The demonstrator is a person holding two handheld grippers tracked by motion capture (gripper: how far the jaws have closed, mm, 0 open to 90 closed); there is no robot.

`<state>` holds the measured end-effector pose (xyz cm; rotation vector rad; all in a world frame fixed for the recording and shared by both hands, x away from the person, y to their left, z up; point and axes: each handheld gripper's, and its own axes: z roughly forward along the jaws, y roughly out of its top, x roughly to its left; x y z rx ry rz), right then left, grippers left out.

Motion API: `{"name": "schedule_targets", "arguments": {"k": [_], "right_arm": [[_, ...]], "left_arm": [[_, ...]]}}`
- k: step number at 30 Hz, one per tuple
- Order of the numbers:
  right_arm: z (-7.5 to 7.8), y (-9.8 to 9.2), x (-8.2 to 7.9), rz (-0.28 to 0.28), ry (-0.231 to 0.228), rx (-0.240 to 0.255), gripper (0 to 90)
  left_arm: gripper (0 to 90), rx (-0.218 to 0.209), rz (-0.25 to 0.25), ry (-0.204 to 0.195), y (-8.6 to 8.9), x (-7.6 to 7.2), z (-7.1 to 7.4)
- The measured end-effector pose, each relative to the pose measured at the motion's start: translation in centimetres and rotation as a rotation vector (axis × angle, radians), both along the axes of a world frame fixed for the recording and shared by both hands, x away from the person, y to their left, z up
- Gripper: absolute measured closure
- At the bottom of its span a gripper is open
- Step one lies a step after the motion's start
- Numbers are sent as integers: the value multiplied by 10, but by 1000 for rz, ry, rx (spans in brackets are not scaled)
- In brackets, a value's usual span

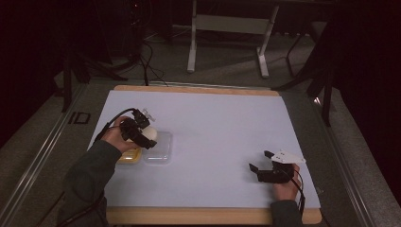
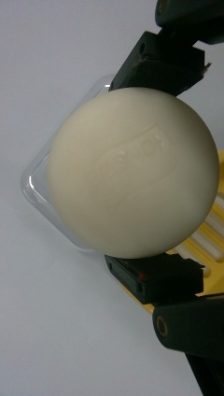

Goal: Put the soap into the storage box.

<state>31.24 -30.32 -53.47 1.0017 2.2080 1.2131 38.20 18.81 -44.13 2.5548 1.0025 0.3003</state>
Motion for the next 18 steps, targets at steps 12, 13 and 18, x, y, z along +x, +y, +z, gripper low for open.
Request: {"name": "schedule_targets", "arguments": {"k": [12,13,18], "right_arm": [[0,0,0,1,0,-6,143],[0,0,0,1,0,-6,143],[0,0,0,1,-1,-6,143]], "left_arm": [[253,4,32,13,14,-2,-4],[253,4,32,13,14,-2,-4],[253,4,49,16,21,-2,-5]]}}
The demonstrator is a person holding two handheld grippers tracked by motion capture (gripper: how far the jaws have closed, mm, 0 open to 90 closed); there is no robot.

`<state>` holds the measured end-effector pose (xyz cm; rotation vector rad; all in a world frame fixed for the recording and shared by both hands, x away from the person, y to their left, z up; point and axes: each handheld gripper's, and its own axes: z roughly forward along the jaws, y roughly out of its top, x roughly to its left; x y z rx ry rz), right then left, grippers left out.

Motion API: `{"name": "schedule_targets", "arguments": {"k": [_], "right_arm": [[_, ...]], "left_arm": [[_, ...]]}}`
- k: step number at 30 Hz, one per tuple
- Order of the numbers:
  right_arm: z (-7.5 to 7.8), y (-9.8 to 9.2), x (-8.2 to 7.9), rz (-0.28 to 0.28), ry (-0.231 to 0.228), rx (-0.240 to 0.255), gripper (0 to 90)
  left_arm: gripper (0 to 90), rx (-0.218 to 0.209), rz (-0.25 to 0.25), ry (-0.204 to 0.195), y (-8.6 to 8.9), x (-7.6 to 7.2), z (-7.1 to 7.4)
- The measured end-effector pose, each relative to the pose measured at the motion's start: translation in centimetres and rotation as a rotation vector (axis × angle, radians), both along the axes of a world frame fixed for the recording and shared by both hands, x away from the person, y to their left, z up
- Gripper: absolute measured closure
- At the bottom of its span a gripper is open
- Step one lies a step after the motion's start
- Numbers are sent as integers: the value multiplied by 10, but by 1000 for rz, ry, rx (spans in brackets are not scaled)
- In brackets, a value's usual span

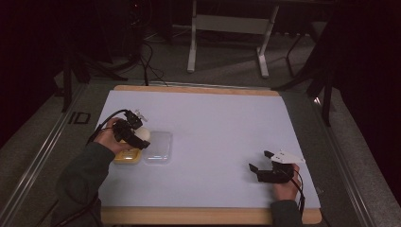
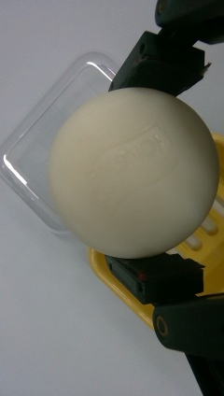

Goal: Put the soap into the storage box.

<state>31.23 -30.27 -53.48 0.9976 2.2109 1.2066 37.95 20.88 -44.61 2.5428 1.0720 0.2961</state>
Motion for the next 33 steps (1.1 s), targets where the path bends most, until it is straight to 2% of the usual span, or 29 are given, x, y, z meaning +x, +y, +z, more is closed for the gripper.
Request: {"name": "schedule_targets", "arguments": {"k": [9,20,33], "right_arm": [[0,0,0,0,-1,-1,143],[0,0,0,0,-1,-3,143],[0,0,0,1,-1,-4,145]], "left_arm": [[253,-12,44,15,14,-1,-7],[253,8,80,34,34,-5,-13],[252,15,96,55,42,-5,-19]]}}
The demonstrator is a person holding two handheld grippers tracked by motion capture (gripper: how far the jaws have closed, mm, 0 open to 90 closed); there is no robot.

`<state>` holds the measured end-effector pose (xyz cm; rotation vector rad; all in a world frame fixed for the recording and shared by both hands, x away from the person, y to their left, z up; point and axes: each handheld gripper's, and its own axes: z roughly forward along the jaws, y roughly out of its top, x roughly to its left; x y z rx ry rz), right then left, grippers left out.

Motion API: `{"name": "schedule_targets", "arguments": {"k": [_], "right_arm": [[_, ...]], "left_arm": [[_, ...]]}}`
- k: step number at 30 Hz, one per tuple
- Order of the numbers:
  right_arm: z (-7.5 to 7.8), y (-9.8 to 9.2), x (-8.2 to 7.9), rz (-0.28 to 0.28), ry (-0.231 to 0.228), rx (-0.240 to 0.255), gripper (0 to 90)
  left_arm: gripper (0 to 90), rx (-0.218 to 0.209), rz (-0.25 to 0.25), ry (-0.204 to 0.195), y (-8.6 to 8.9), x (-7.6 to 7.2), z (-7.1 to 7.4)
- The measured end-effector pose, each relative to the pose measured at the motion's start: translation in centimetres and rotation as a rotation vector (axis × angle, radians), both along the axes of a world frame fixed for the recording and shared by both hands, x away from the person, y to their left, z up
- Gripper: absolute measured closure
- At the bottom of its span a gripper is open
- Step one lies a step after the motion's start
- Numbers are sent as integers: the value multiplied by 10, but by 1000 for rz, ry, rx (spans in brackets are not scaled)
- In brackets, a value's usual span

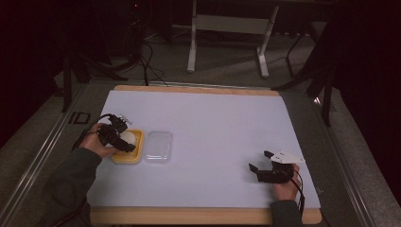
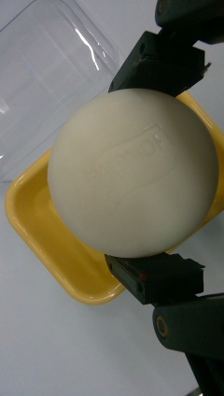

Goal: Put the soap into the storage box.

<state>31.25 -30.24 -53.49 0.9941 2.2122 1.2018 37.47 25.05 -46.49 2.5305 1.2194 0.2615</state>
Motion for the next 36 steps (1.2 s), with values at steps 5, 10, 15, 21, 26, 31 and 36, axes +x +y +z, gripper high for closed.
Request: {"name": "schedule_targets", "arguments": {"k": [5,10,15,21,26,31,36], "right_arm": [[0,0,0,0,0,0,145],[0,0,0,1,0,0,145],[0,0,0,3,1,0,145],[0,1,0,5,2,-3,146],[0,1,0,5,2,-6,147],[0,1,0,4,2,-7,147],[0,1,0,4,2,-6,147]], "left_arm": [[252,4,-2,3,-1,0,0],[252,1,1,8,-2,2,0],[123,-49,9,22,-2,4,1],[118,-74,19,-37,0,2,10],[130,-79,29,-63,2,1,12],[130,-74,21,-77,0,-1,15],[131,-78,1,-90,-4,-3,18]]}}
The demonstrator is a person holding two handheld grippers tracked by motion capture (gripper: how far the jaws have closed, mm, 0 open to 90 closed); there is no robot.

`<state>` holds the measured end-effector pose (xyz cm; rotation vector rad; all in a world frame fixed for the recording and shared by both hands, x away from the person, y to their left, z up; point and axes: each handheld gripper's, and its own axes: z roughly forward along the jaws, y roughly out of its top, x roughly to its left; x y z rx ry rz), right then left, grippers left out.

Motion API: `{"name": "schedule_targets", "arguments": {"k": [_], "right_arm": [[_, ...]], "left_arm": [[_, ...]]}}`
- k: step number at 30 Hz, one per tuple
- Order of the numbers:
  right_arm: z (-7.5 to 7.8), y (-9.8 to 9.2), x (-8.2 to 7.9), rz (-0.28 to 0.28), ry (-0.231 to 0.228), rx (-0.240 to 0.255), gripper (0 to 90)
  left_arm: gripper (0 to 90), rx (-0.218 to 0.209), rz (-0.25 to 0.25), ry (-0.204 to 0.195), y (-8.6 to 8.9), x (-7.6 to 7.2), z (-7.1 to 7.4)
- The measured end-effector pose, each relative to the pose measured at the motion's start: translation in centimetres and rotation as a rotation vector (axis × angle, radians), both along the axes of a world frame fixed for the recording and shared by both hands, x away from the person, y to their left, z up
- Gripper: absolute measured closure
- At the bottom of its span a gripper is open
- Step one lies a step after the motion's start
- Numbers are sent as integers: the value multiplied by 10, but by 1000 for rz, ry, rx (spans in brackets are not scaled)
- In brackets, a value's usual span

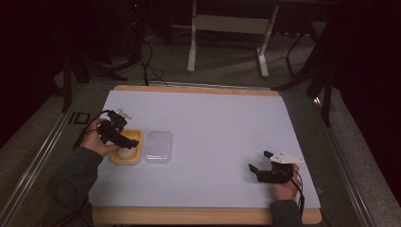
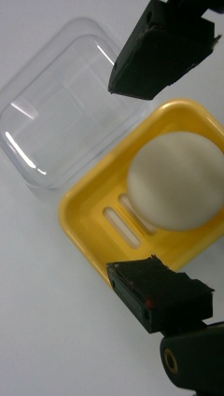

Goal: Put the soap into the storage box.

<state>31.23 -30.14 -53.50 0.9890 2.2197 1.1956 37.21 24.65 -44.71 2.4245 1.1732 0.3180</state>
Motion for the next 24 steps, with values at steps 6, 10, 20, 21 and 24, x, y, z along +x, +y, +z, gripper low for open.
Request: {"name": "schedule_targets", "arguments": {"k": [6,10,20,21,24], "right_arm": [[0,0,0,0,0,-1,147],[0,0,0,1,0,-1,147],[0,0,0,1,2,-4,147],[0,0,0,0,3,-3,147],[0,0,0,0,5,1,147]], "left_arm": [[142,9,-27,-27,-8,-2,3],[178,-27,-62,-61,-13,-6,5],[199,-27,-127,-99,-34,-14,4],[199,-24,-137,-102,-37,-15,4],[231,-29,-163,-133,-46,-20,3]]}}
